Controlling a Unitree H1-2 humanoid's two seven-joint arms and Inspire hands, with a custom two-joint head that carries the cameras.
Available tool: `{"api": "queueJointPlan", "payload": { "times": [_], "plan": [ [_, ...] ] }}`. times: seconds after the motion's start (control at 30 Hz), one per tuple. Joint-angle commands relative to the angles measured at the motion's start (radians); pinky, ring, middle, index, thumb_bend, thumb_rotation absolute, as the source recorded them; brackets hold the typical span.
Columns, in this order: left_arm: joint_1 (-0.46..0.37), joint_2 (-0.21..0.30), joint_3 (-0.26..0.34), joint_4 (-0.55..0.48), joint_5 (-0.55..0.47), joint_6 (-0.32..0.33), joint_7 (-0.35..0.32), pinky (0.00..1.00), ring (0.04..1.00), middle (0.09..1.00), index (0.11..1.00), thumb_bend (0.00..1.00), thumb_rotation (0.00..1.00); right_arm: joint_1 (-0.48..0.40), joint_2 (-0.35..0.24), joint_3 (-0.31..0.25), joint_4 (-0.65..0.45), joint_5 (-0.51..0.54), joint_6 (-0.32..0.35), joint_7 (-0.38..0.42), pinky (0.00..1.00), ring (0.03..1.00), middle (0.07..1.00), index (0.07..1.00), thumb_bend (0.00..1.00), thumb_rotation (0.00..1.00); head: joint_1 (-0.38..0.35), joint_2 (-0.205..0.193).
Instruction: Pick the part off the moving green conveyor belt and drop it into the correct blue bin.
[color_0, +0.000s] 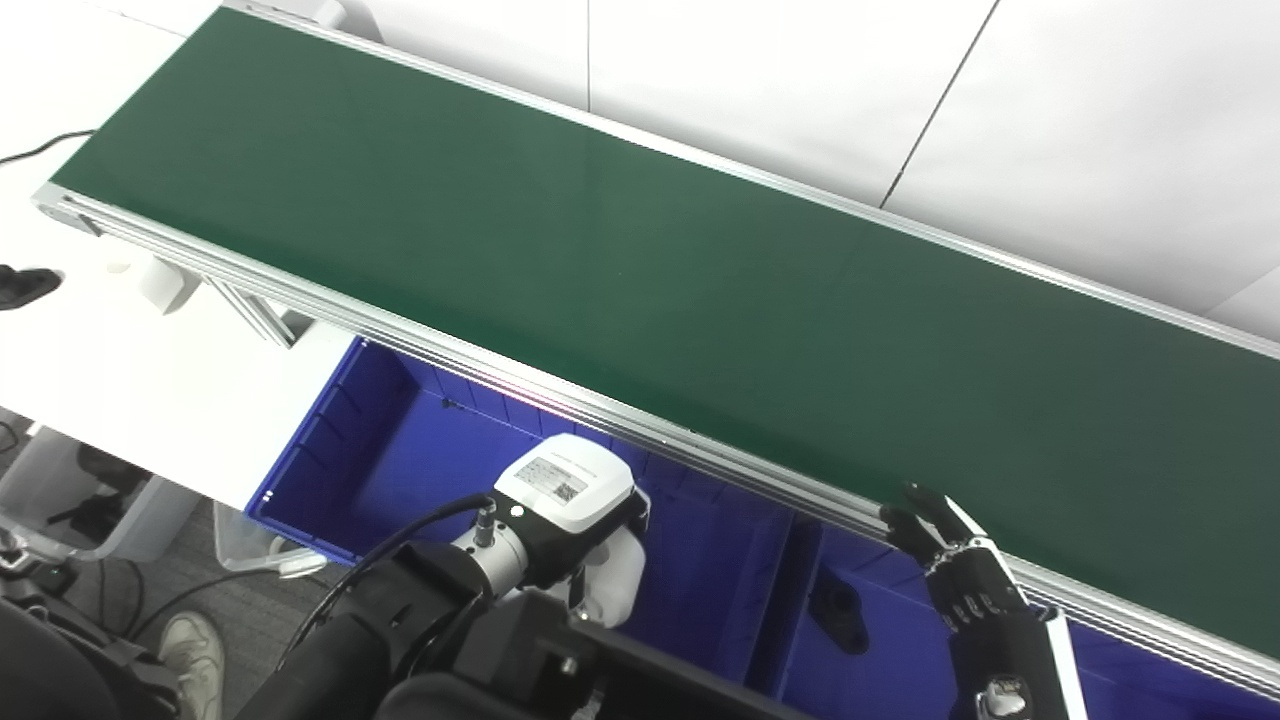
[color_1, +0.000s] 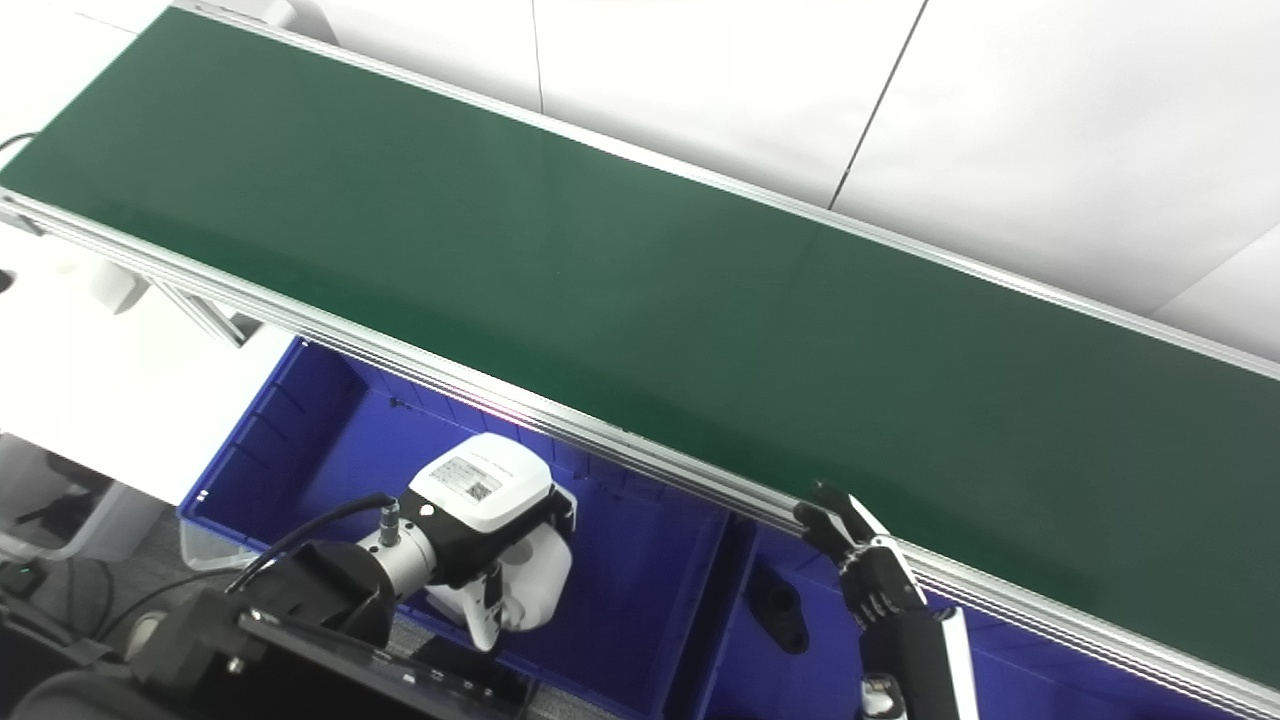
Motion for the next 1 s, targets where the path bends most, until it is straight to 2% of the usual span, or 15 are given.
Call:
{"api": "queueJointPlan", "payload": {
  "times": [0.0, 0.07, 0.1, 0.17, 0.23, 0.3, 0.37, 0.5, 0.57, 0.6, 0.67, 0.7, 0.8, 0.9, 0.97],
  "plan": [
    [0.021, -0.012, 0.006, -0.006, -0.059, -0.029, 0.142, 0.78, 0.88, 0.962, 0.965, 0.98, 0.42, 0.006, 0.001, 0.001, -0.018, 0.003, -0.001, 0.012, 0.84, 0.834, 0.889, 0.831, 0.99, 0.96, -0.008, 0.0],
    [0.034, -0.011, 0.012, 0.011, -0.144, -0.085, 0.287, 0.59, 0.703, 0.818, 0.825, 0.91, 0.23, 0.01, 0.002, 0.003, -0.024, -0.001, 0.002, 0.01, 0.84, 0.842, 0.889, 0.83, 1.0, 0.96, -0.015, 0.004],
    [0.042, -0.011, 0.014, 0.02, -0.192, -0.128, 0.37, 0.54, 0.649, 0.765, 0.779, 0.89, 0.2, 0.012, 0.003, 0.003, -0.027, -0.002, 0.005, 0.009, 0.85, 0.842, 0.889, 0.83, 1.0, 0.96, -0.015, 0.004],
    [0.062, -0.011, 0.013, 0.024, -0.26, -0.209, 0.51, 0.45, 0.542, 0.656, 0.691, 0.91, 0.29, 0.017, 0.003, 0.004, -0.036, 0.001, 0.012, 0.008, 0.84, 0.838, 0.889, 0.828, 1.0, 0.96, -0.016, 0.006],
    [0.085, -0.012, 0.008, 0.016, -0.289, -0.276, 0.618, 0.47, 0.549, 0.65, 0.692, 0.97, 0.38, 0.021, 0.001, 0.005, -0.041, 0.006, 0.013, 0.009, 0.84, 0.835, 0.891, 0.828, 1.0, 0.95, -0.013, 0.009],
    [0.096, -0.008, 0.006, 0.012, -0.297, -0.318, 0.677, 0.58, 0.679, 0.761, 0.849, 1.0, 0.45, 0.023, -0.002, 0.004, -0.04, 0.012, 0.011, 0.011, 0.85, 0.836, 0.892, 0.831, 1.0, 0.95, -0.012, 0.008],
    [0.098, 0.003, 0.009, 0.014, -0.319, -0.346, 0.696, 0.71, 0.814, 0.888, 0.968, 1.0, 0.48, 0.025, -0.005, 0.004, -0.043, 0.016, 0.012, 0.012, 0.85, 0.838, 0.894, 0.833, 1.0, 0.95, -0.01, 0.01],
    [0.095, 0.014, 0.013, 0.021, -0.353, -0.388, 0.717, 0.83, 0.932, 0.99, 0.999, 1.0, 0.55, 0.028, -0.008, 0.001, -0.049, 0.015, 0.019, 0.012, 0.85, 0.835, 0.893, 0.834, 1.0, 0.96, -0.009, 0.014],
    [0.095, 0.01, 0.015, 0.031, -0.35, -0.411, 0.741, 0.78, 0.869, 0.925, 0.94, 1.0, 0.43, 0.029, -0.009, 0.001, -0.052, 0.014, 0.02, 0.012, 0.85, 0.84, 0.893, 0.833, 1.0, 0.96, -0.012, 0.016],
    [0.096, 0.007, 0.015, 0.036, -0.346, -0.418, 0.752, 0.72, 0.815, 0.842, 0.859, 1.0, 0.36, 0.029, -0.01, 0.001, -0.052, 0.013, 0.02, 0.012, 0.85, 0.844, 0.891, 0.833, 1.0, 0.96, -0.012, 0.016],
    [0.106, -0.006, 0.014, 0.04, -0.338, -0.417, 0.764, 0.67, 0.771, 0.769, 0.799, 1.0, 0.3, 0.031, -0.01, 0.001, -0.055, 0.013, 0.023, 0.011, 0.84, 0.838, 0.89, 0.832, 1.0, 0.96, -0.013, 0.018],
    [0.108, -0.009, 0.013, 0.041, -0.336, -0.416, 0.763, 0.66, 0.769, 0.767, 0.798, 1.0, 0.3, 0.031, -0.01, 0.0, -0.056, 0.013, 0.026, 0.011, 0.84, 0.838, 0.89, 0.832, 1.0, 0.96, -0.013, 0.019],
    [0.105, -0.003, 0.012, 0.035, -0.326, -0.404, 0.735, 0.69, 0.792, 0.831, 0.9, 1.0, 0.33, 0.033, -0.012, -0.002, -0.059, 0.014, 0.03, 0.011, 0.85, 0.84, 0.893, 0.832, 1.0, 0.96, -0.012, 0.02],
    [0.097, 0.007, 0.012, 0.027, -0.331, -0.388, 0.693, 0.79, 0.871, 0.933, 0.983, 1.0, 0.42, 0.034, -0.012, -0.003, -0.06, 0.014, 0.029, 0.011, 0.85, 0.837, 0.892, 0.833, 1.0, 0.96, -0.012, 0.021],
    [0.096, 0.007, 0.014, 0.021, -0.336, -0.38, 0.672, 0.82, 0.894, 0.956, 0.997, 1.0, 0.45, 0.034, -0.013, -0.004, -0.061, 0.013, 0.029, 0.011, 0.85, 0.834, 0.892, 0.833, 1.0, 0.96, -0.012, 0.022]
  ]
}}
